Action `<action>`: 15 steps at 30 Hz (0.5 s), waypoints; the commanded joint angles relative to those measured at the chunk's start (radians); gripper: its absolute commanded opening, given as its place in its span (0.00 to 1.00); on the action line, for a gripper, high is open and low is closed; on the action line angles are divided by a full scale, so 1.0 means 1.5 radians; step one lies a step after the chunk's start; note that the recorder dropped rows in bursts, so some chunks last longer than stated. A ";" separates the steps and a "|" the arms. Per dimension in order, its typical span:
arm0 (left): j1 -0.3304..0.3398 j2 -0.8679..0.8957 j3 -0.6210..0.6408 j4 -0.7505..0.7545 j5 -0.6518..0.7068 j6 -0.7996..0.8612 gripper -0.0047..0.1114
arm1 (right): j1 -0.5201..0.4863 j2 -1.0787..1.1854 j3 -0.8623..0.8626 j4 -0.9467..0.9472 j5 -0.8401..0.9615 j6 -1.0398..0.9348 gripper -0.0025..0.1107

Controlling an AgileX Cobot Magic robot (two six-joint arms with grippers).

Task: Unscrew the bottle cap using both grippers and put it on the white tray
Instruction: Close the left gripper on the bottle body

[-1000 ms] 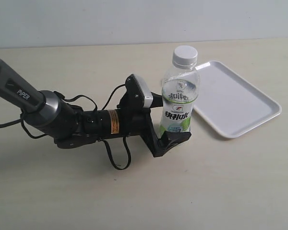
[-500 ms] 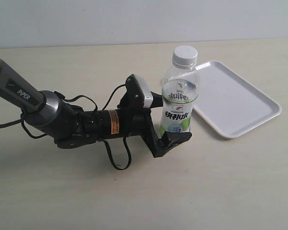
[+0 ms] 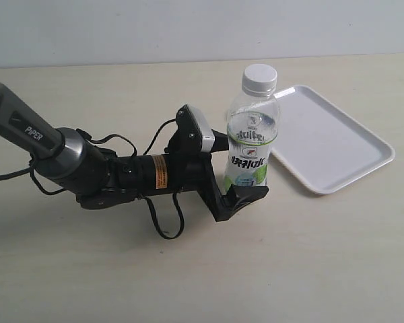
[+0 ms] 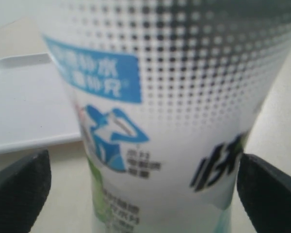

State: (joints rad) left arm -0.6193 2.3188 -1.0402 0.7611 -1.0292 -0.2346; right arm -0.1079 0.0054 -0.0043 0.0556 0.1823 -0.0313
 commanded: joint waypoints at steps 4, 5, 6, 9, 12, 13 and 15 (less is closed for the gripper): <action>-0.001 -0.003 -0.004 -0.012 0.001 -0.007 0.90 | -0.005 -0.004 0.003 -0.004 0.001 0.000 0.03; -0.001 -0.003 -0.004 -0.012 0.001 -0.007 0.90 | -0.005 -0.004 0.003 -0.004 0.001 0.000 0.03; -0.001 -0.003 -0.004 -0.012 0.001 -0.007 0.90 | -0.005 -0.004 0.003 -0.003 0.001 0.000 0.03; -0.001 -0.003 -0.004 -0.012 0.001 -0.007 0.89 | -0.005 -0.004 0.003 -0.003 0.000 0.000 0.03; -0.001 -0.003 -0.004 -0.013 0.001 -0.008 0.68 | -0.005 -0.004 0.003 -0.003 0.000 0.000 0.03; -0.001 -0.003 -0.004 -0.011 0.001 -0.008 0.55 | -0.005 -0.004 0.003 -0.003 0.000 0.000 0.03; -0.001 -0.003 -0.004 0.007 0.001 -0.008 0.34 | -0.005 -0.004 0.003 -0.003 0.000 0.000 0.03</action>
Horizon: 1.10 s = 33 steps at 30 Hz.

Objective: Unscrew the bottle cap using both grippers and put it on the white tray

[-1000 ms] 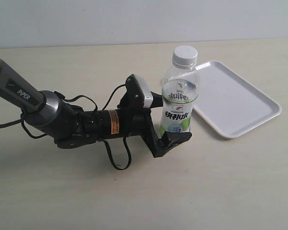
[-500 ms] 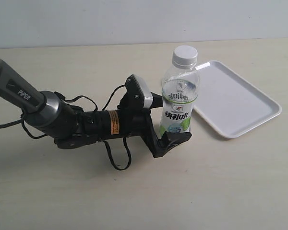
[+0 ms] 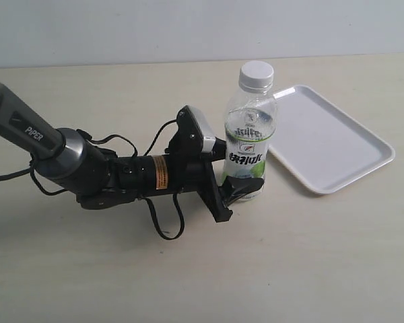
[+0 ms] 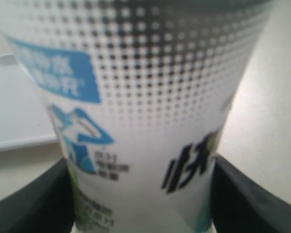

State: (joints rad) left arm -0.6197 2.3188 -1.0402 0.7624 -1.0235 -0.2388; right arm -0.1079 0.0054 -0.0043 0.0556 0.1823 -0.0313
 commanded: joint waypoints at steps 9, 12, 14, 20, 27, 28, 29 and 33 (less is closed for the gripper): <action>-0.001 -0.003 -0.004 0.013 -0.003 -0.002 0.04 | -0.005 -0.004 0.003 -0.004 0.000 0.000 0.03; -0.001 -0.003 -0.004 0.013 -0.003 -0.002 0.04 | -0.005 -0.004 0.003 -0.004 0.000 0.000 0.03; -0.001 -0.003 -0.004 0.013 -0.002 -0.004 0.04 | -0.005 -0.004 0.003 -0.004 0.000 0.000 0.03; -0.001 -0.003 -0.004 0.028 -0.002 -0.004 0.04 | -0.005 -0.004 0.003 -0.003 0.000 0.000 0.03; -0.001 -0.003 -0.004 0.021 -0.002 -0.002 0.04 | -0.005 -0.004 0.003 0.187 -0.142 0.163 0.03; -0.001 -0.003 -0.004 0.021 -0.002 -0.002 0.04 | -0.005 -0.004 0.003 0.238 -0.172 0.205 0.03; -0.001 -0.003 -0.004 0.021 -0.002 -0.002 0.04 | -0.005 -0.004 0.003 0.293 -0.196 0.245 0.03; -0.001 -0.003 -0.004 0.023 -0.002 -0.002 0.04 | -0.005 -0.004 0.003 0.383 -0.339 0.298 0.03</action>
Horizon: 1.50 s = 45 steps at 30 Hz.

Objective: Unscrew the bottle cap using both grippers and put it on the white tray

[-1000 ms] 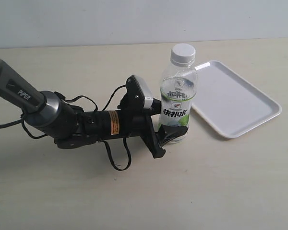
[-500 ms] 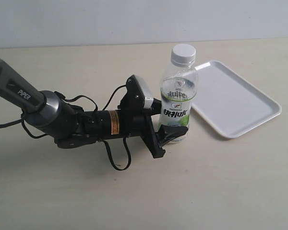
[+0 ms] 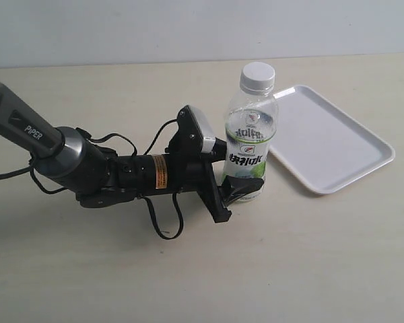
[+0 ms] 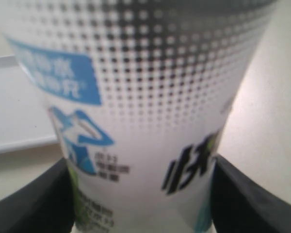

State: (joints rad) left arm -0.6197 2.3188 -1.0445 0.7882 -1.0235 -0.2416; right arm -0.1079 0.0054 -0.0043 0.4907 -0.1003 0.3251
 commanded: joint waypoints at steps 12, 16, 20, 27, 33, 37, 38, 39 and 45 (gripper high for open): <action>-0.001 -0.003 -0.001 0.009 -0.002 0.000 0.04 | -0.005 0.197 -0.227 0.030 -0.234 -0.290 0.02; -0.001 -0.003 -0.001 0.011 -0.002 0.000 0.04 | -0.005 0.349 -0.459 0.118 -0.036 -0.578 0.02; -0.001 -0.003 -0.001 0.019 -0.002 0.000 0.04 | -0.005 0.491 -0.628 0.180 0.106 -0.757 0.02; -0.001 -0.003 -0.001 0.021 -0.002 0.000 0.04 | -0.005 0.637 -0.741 -0.036 0.127 -0.765 0.02; -0.001 -0.003 -0.001 0.032 -0.002 0.000 0.04 | -0.010 0.724 -0.743 -0.388 0.125 -0.716 0.02; -0.001 -0.003 -0.001 0.033 -0.002 0.000 0.04 | -0.080 0.807 -0.785 -0.379 0.133 -0.349 0.02; -0.001 -0.003 -0.001 0.033 -0.002 0.000 0.04 | -0.109 0.832 -0.803 -0.379 0.159 -0.213 0.02; -0.001 -0.003 -0.001 0.033 -0.002 0.000 0.04 | -0.130 0.858 -0.817 -0.380 0.194 -0.100 0.02; -0.001 -0.003 -0.001 0.035 -0.002 0.000 0.04 | -0.176 0.963 -0.906 -0.152 0.360 -0.236 0.02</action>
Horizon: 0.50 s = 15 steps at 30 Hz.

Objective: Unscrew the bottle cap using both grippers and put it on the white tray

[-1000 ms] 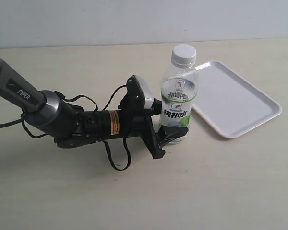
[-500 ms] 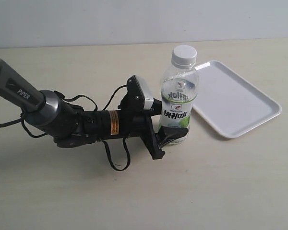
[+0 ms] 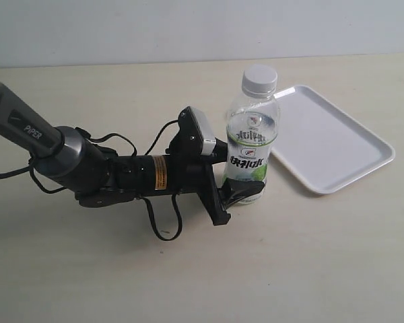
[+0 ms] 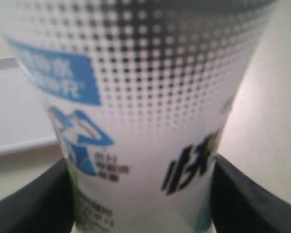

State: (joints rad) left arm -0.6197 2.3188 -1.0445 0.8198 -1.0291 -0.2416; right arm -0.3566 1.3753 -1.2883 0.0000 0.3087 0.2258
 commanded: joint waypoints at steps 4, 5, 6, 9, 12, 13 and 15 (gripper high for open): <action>-0.001 -0.003 -0.001 0.010 0.002 0.000 0.04 | -0.022 0.106 -0.138 0.456 0.268 -0.493 0.02; -0.001 -0.003 -0.001 0.010 0.002 0.000 0.04 | -0.026 0.123 -0.162 0.487 0.336 -0.519 0.02; -0.001 -0.003 -0.001 0.013 0.002 0.000 0.04 | -0.026 0.143 -0.195 0.510 0.411 -0.536 0.02; -0.001 -0.003 -0.001 0.020 0.007 0.000 0.04 | -0.026 0.210 -0.308 0.478 0.608 -0.520 0.02; -0.001 -0.003 -0.001 0.024 0.012 -0.004 0.04 | 0.005 0.240 -0.374 0.328 0.608 -0.407 0.04; -0.001 -0.003 -0.001 0.024 0.016 -0.003 0.04 | 0.023 0.240 -0.376 0.254 0.608 -0.398 0.06; -0.001 -0.003 -0.001 0.024 0.020 -0.003 0.04 | 0.060 0.240 -0.376 0.142 0.608 -0.391 0.11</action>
State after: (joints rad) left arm -0.6197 2.3188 -1.0463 0.8319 -1.0291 -0.2433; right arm -0.3280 1.7319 -1.8306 0.4377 1.1917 -0.3986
